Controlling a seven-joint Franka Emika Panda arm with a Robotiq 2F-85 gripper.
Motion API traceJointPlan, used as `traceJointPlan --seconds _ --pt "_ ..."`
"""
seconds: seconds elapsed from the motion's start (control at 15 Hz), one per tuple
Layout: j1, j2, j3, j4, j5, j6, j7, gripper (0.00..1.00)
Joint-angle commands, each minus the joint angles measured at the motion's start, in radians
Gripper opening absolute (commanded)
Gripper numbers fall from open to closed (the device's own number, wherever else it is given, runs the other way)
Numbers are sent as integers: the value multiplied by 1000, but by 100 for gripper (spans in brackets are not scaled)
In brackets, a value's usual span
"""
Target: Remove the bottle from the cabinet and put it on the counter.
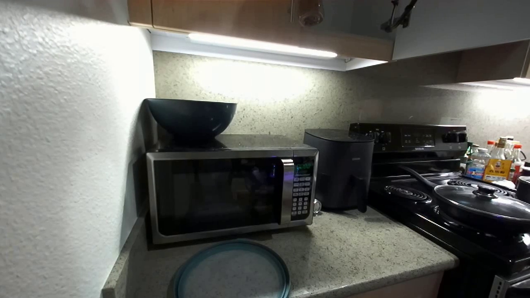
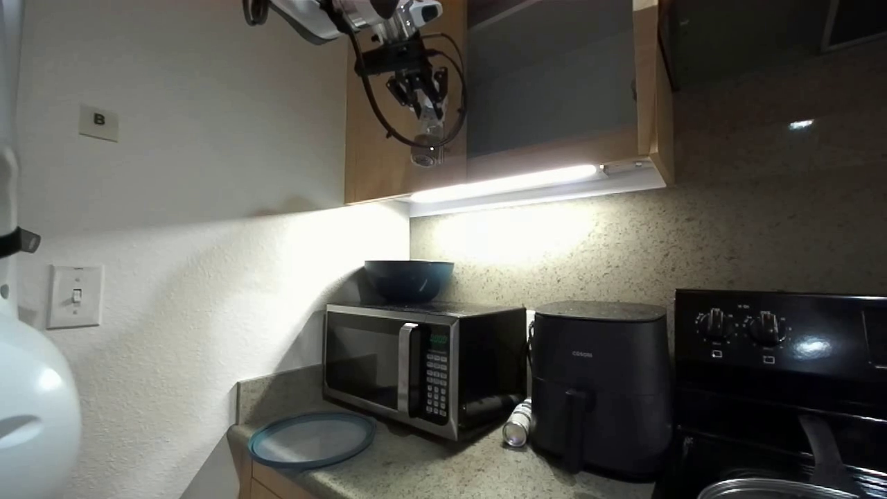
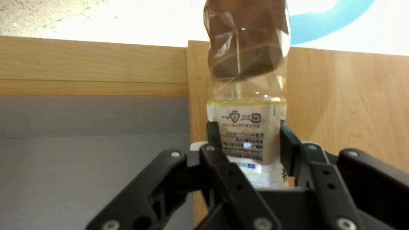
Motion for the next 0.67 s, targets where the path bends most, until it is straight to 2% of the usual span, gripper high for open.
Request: traceJointPlan --seconds 0.0,0.13,0.2,0.47,0.53,0.6 --pt "9 -1 36 -67 -72 59 30 20" --pt "17 -4 56 -88 -97 42 13 20" --pt "87 3 9 -88 -115 21 8 20" --pt "170 -12 -17 -121 -37 -65 -83 20" --pt "150 -25 -2 -148 -2 -67 -98 20" --pt "159 -32 -13 -168 28 -71 -102 20"
